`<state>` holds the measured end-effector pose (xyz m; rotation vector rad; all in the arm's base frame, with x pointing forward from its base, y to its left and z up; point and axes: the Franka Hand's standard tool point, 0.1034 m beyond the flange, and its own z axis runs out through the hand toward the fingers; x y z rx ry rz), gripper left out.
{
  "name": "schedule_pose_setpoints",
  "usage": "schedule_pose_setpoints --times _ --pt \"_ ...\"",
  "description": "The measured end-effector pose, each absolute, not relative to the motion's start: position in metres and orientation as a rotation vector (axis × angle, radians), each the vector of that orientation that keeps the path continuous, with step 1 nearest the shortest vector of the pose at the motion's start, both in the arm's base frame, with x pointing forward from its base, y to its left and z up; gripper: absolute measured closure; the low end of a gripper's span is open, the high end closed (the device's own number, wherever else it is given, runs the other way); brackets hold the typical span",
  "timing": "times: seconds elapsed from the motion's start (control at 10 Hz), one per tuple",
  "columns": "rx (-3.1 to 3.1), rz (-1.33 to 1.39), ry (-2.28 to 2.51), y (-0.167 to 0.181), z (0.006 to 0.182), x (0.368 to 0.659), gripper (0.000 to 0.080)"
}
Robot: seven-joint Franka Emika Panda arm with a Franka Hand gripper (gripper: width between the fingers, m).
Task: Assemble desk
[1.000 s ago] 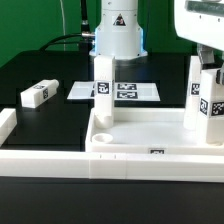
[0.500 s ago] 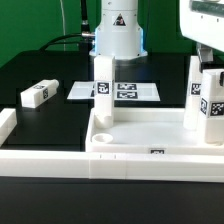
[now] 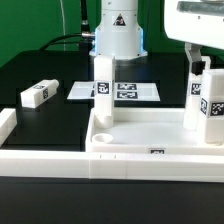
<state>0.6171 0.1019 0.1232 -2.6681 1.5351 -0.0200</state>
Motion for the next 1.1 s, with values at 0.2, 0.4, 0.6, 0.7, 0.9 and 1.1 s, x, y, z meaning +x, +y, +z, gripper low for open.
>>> schedule_pose_setpoints --times 0.2,0.4,0.6,0.7,0.9,1.1 --pt "-2.813 -0.017 1.293 0.102 0.1226 0.6152 0.015" --pt "-2.934 -0.027 1.001 0.1027 0.1209 0.615 0.015" --pt "-3.003 -0.035 0.797 0.1033 0.1203 0.615 0.015" --pt "-3.043 -0.043 0.648 0.104 0.1197 0.6153 0.015" --pt "-3.093 -0.045 0.415 0.1042 0.1184 0.6148 0.015" --pt "-3.123 -0.06 0.207 0.1031 0.1164 0.6153 0.015"
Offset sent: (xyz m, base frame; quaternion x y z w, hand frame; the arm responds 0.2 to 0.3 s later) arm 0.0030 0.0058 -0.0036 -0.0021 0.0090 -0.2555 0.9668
